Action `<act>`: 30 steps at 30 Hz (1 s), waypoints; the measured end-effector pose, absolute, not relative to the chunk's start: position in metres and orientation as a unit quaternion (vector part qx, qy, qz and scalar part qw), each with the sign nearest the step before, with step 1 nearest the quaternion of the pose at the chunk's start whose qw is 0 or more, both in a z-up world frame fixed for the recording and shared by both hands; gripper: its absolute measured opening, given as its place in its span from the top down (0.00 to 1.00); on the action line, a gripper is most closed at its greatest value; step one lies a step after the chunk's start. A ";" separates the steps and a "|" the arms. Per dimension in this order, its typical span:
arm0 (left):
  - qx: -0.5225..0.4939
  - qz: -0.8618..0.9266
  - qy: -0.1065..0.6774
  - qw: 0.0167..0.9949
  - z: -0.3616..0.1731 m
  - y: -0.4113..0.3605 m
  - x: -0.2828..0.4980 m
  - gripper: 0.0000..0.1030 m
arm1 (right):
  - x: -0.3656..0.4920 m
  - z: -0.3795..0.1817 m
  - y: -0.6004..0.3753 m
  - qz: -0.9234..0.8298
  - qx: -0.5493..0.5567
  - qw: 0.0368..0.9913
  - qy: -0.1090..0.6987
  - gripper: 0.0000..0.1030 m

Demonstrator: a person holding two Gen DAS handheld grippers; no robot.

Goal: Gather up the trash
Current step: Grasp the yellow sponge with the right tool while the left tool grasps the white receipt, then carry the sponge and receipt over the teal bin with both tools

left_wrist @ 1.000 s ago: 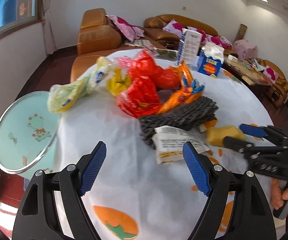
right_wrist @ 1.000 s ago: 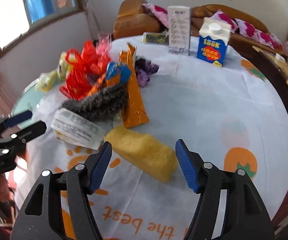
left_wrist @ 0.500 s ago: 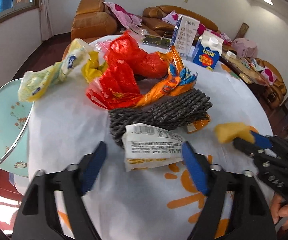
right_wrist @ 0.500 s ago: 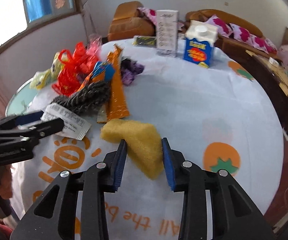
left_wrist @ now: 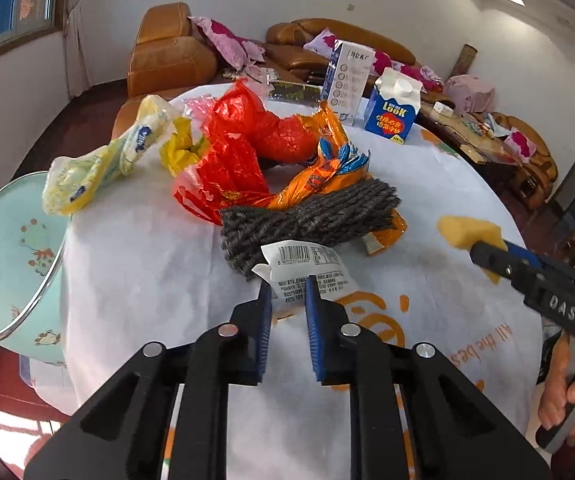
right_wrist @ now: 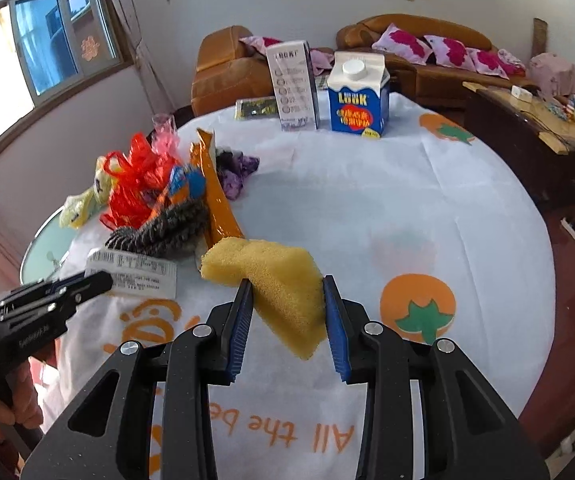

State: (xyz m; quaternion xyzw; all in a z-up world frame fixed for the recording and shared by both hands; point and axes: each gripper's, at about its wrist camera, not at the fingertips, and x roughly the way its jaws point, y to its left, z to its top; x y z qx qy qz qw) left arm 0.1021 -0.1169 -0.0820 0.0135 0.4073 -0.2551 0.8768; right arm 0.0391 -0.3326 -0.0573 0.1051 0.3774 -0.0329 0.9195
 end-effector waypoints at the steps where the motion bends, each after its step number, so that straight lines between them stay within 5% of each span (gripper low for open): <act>1: 0.011 -0.258 0.406 0.877 -0.080 -0.113 0.100 0.87 | 0.039 -0.056 -0.331 -0.034 0.106 0.920 0.376 0.66; 30: -0.019 -0.234 0.310 0.921 -0.014 -0.030 0.080 0.96 | 0.044 -0.023 -0.285 -0.045 0.090 0.939 0.328 0.66</act>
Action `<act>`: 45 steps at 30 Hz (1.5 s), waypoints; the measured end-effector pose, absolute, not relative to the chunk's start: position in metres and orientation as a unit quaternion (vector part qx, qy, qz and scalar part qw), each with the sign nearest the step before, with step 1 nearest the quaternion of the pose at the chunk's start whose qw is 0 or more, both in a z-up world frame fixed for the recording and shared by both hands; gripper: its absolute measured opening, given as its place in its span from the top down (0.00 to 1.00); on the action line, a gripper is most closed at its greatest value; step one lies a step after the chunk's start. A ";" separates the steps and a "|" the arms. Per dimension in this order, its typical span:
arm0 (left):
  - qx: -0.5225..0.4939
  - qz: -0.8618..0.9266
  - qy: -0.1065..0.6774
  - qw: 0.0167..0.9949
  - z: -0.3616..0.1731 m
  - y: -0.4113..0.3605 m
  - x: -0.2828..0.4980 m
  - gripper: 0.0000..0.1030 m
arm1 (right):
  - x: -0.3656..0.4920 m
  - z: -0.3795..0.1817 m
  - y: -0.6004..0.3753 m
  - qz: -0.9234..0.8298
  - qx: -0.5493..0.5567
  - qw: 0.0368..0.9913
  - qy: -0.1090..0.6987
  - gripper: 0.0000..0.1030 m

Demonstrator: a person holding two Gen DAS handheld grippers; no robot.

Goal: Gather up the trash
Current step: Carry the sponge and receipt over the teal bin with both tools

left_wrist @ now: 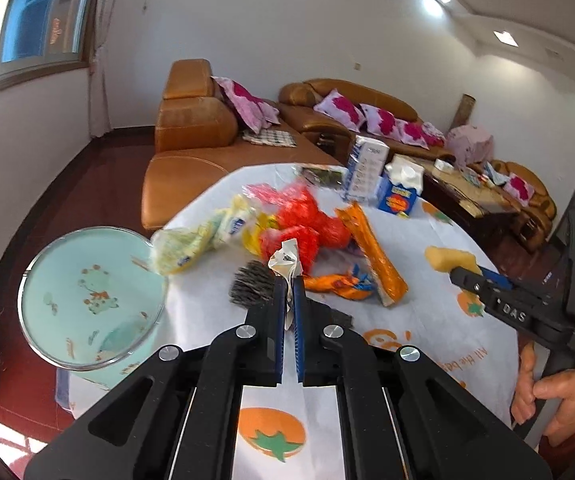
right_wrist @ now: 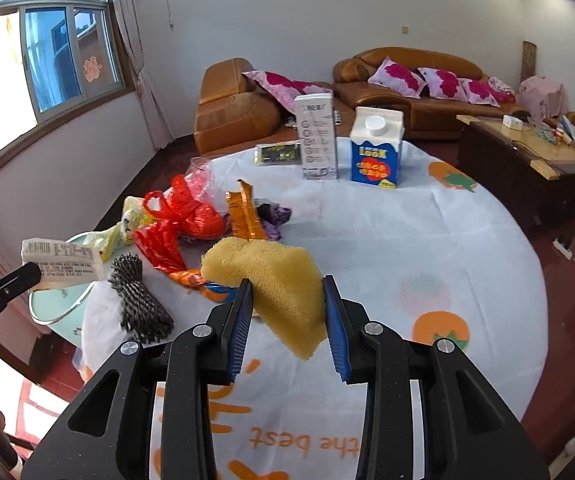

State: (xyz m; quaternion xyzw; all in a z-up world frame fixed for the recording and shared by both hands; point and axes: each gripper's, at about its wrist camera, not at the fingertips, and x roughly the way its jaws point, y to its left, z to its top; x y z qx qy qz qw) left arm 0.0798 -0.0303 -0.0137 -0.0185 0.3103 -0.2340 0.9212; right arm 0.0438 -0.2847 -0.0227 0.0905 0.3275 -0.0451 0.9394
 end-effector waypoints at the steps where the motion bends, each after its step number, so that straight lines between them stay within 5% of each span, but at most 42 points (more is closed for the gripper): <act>1: -0.017 -0.223 0.308 0.925 -0.014 -0.026 0.082 0.96 | 0.046 -0.023 -0.281 -0.041 0.088 0.940 0.328 0.66; 45: -0.062 -0.007 0.333 0.941 -0.045 0.121 0.141 0.96 | 0.141 -0.018 -0.084 0.116 0.049 0.929 0.349 0.65</act>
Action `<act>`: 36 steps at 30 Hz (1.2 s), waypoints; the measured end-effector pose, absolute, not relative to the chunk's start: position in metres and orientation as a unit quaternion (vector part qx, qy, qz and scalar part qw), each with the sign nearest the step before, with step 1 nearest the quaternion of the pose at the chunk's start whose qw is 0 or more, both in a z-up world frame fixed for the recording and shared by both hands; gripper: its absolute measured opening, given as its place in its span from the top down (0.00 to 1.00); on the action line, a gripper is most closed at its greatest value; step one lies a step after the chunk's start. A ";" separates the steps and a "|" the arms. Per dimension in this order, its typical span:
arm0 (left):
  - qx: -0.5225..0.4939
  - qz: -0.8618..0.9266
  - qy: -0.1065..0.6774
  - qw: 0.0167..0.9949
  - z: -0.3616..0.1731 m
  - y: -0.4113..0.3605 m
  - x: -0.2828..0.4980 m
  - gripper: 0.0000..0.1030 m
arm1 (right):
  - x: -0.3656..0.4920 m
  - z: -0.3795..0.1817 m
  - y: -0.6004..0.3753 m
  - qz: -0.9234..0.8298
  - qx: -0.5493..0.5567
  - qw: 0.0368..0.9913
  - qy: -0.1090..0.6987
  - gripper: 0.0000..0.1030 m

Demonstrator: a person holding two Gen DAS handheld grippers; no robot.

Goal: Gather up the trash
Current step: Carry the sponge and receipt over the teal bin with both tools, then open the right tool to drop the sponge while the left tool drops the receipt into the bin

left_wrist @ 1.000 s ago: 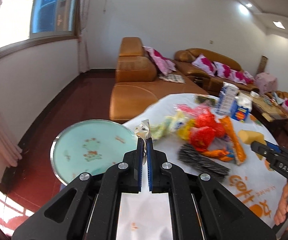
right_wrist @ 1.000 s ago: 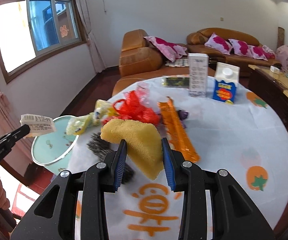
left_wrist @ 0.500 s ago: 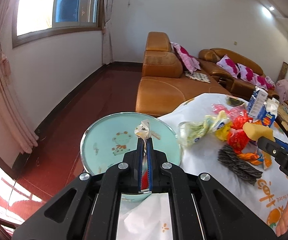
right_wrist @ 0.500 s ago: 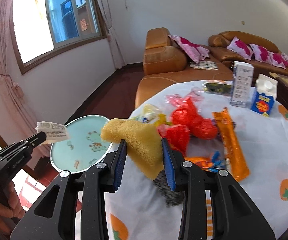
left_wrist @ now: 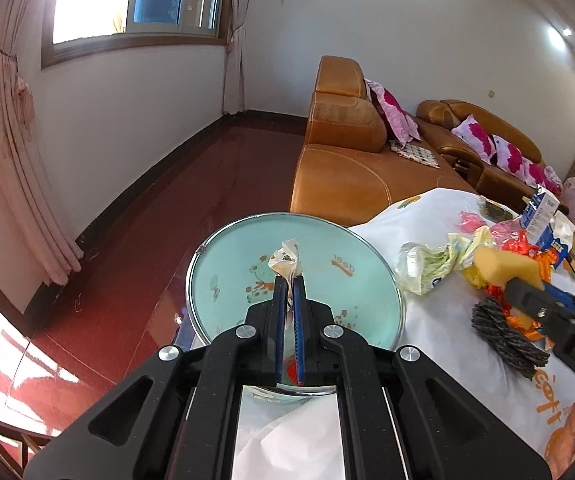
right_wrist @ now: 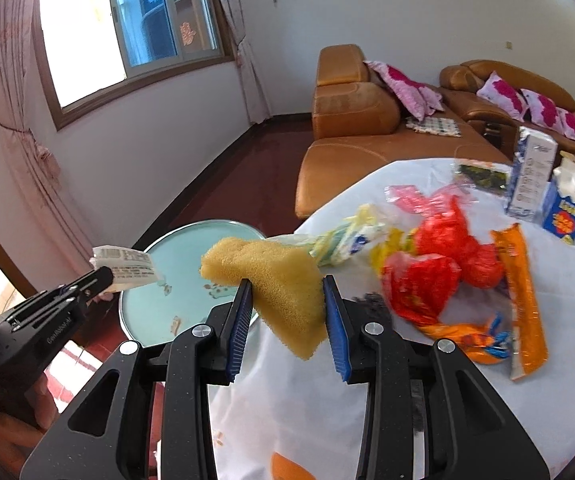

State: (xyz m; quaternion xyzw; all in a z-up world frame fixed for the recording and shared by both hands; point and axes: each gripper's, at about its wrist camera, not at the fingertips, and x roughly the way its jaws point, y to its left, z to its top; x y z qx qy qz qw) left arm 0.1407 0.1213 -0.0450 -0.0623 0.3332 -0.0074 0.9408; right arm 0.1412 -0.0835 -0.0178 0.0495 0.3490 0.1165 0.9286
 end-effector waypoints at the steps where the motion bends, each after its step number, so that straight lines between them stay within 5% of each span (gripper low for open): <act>1: -0.063 -0.008 0.335 0.940 -0.046 0.121 0.142 0.96 | 0.144 -0.020 -0.078 0.122 0.048 0.926 0.354 0.65; 24: -0.061 0.009 0.378 0.924 -0.077 0.130 0.174 0.96 | 0.196 -0.060 -0.022 0.159 0.015 0.901 0.403 0.64; 36: -0.060 0.021 0.391 0.918 -0.083 0.133 0.176 0.96 | 0.208 -0.067 -0.023 0.180 0.030 0.894 0.410 0.52</act>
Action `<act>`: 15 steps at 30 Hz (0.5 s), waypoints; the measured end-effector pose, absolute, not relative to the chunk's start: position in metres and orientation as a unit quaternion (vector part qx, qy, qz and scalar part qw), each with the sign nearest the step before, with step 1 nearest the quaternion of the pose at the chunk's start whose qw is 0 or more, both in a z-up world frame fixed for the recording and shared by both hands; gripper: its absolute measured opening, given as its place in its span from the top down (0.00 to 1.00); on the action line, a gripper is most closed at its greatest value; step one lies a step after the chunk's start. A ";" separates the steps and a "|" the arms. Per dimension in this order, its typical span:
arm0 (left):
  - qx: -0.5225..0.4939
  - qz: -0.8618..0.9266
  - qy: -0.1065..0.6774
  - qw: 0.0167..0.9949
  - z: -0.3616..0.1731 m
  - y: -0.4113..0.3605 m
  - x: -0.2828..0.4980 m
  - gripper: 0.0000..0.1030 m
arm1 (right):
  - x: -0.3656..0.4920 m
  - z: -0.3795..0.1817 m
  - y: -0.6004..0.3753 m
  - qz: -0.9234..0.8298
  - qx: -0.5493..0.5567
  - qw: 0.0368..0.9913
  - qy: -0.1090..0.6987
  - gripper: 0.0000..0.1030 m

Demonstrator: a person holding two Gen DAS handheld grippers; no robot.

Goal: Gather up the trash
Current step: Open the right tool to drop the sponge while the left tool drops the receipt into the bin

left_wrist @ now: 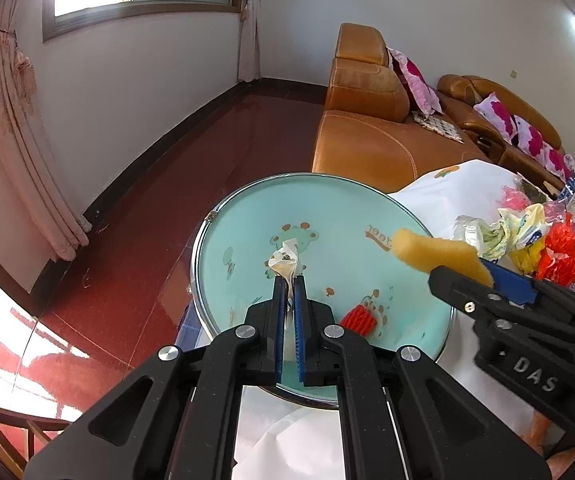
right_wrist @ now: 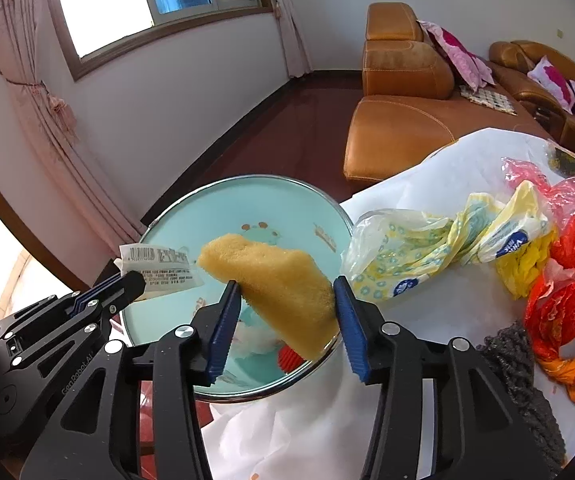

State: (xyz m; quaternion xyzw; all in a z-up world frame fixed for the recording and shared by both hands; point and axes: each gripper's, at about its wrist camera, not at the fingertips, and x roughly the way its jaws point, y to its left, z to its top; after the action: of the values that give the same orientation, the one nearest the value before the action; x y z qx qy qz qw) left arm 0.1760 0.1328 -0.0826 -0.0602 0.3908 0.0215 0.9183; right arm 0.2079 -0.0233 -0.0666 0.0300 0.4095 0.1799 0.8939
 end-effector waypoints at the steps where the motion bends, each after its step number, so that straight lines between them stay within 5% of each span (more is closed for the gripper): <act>1: -0.060 0.023 0.392 0.918 -0.083 0.133 0.176 0.96 | 0.208 -0.066 -0.024 0.179 0.031 0.894 0.409 0.51; 15: -0.063 0.026 0.395 0.916 -0.082 0.136 0.175 0.94 | 0.207 -0.062 -0.023 0.196 0.037 0.890 0.409 0.31</act>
State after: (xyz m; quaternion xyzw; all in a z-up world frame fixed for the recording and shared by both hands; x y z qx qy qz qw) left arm 0.1751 0.1362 -0.0820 -0.0634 0.3948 0.0260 0.9162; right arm 0.2074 -0.0234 -0.0615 0.0368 0.4094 0.1959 0.8903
